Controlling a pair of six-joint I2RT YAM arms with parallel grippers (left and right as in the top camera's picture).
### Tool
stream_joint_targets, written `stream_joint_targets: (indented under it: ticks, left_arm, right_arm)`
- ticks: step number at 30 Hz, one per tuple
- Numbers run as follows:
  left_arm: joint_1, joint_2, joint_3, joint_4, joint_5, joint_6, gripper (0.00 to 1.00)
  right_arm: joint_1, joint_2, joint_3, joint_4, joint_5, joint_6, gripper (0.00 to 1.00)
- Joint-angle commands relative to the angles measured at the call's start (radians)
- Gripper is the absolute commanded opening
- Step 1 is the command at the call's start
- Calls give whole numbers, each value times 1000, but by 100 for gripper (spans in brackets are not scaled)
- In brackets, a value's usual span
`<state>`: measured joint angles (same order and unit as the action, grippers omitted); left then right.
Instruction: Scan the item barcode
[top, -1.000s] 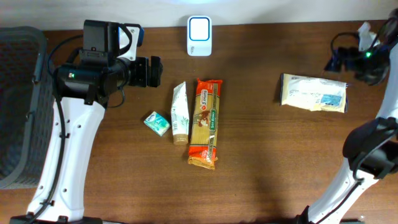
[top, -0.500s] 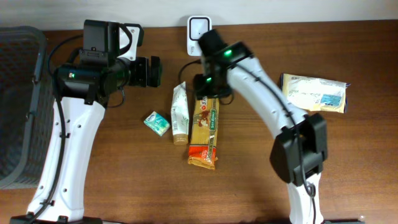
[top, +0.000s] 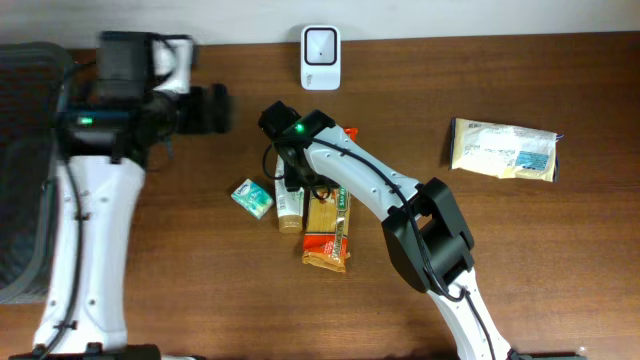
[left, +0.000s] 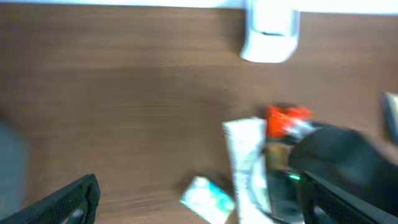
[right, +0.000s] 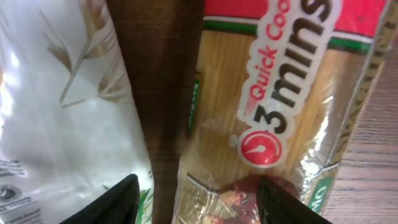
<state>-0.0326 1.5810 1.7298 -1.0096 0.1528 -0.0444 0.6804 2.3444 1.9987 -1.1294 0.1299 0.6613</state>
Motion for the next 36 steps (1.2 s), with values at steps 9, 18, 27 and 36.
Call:
stream_joint_targets:
  ticks: [9, 18, 27, 36]
  left_arm:
    - [227, -7, 2, 1, -11, 16, 99]
    - [227, -7, 2, 1, -11, 16, 99]
    - [227, -7, 2, 1, -11, 16, 99]
    - [227, -7, 2, 1, -11, 16, 99]
  right_arm:
    - [-31, 41, -107, 83, 72, 81, 41]
    - [-50, 31, 131, -199, 43, -164, 4]
    - [-107, 32, 270, -351, -50, -546, 8]
    - [235, 35, 69, -288, 228, -427, 60]
